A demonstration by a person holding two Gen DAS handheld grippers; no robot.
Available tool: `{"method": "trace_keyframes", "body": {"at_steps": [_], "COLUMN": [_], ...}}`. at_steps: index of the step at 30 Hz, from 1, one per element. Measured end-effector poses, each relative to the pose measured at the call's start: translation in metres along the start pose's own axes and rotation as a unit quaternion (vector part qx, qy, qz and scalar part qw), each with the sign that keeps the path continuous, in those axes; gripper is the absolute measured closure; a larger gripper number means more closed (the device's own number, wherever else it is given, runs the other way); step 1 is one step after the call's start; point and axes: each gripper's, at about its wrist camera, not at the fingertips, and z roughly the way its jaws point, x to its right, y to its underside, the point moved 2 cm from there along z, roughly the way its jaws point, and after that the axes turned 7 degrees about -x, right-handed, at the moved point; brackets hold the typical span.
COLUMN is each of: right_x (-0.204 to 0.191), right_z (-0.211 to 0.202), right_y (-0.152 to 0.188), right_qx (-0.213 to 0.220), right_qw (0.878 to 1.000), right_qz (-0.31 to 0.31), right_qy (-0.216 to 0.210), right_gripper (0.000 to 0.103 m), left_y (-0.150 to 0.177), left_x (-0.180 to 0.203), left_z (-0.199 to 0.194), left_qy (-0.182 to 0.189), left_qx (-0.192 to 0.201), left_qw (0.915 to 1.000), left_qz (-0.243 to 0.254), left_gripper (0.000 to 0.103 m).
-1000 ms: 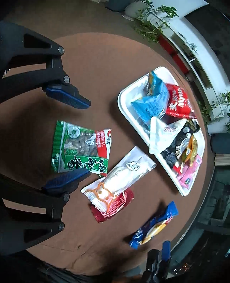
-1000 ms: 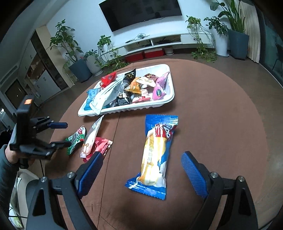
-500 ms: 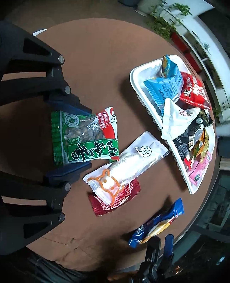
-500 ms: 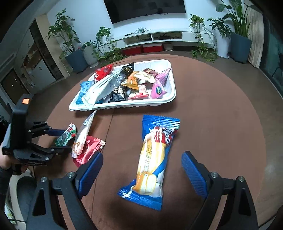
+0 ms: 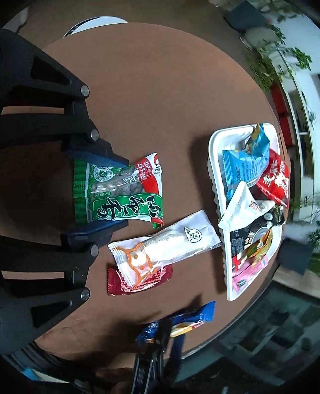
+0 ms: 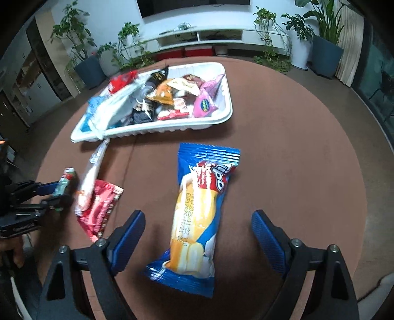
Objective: Organize snacks
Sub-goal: 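Grasp the green packet with the left tool while the right tool grasps the blue cake bar, then carry the green packet and blue cake bar with both tools over the tray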
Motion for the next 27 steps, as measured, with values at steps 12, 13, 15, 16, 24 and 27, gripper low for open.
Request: {"method": "trace_keyframes", "body": {"at_steps": [12, 13, 15, 16, 24, 27], "right_x": [-0.007, -0.008, -0.009, -0.009, -0.006, -0.007], "right_z": [0.006, 0.005, 0.004, 0.003, -0.018, -0.025], "right_y": [0.002, 0.004, 0.005, 0.007, 0.025, 0.029], "right_qx": [-0.002, -0.002, -0.001, 0.001, 0.031, 0.036], "right_qw": [0.999, 0.998, 0.999, 0.999, 0.999, 0.998], "right_qz": [-0.027, -0.028, -0.029, -0.028, -0.002, 0.008], "right_qy": [0.047, 0.047, 0.045, 0.043, -0.015, -0.045], "right_gripper": [0.058, 0.067, 0.074, 0.074, 0.076, 0.076], "left_y": [0.01, 0.011, 0.013, 0.014, 0.028, 0.032], "left_x": [-0.005, -0.006, -0.006, -0.006, -0.006, -0.001], "left_z": [-0.01, -0.011, -0.012, -0.013, -0.022, -0.029], "left_qy": [-0.009, -0.009, -0.008, -0.006, 0.016, 0.034], "left_qx": [0.003, 0.004, 0.006, 0.008, 0.027, 0.038], "left_qw": [1.0, 0.9999, 0.9999, 0.9999, 0.999, 0.998], "left_qz": [-0.003, -0.004, -0.006, -0.008, -0.03, -0.038], "left_gripper": [0.082, 0.082, 0.083, 0.083, 0.084, 0.084]}}
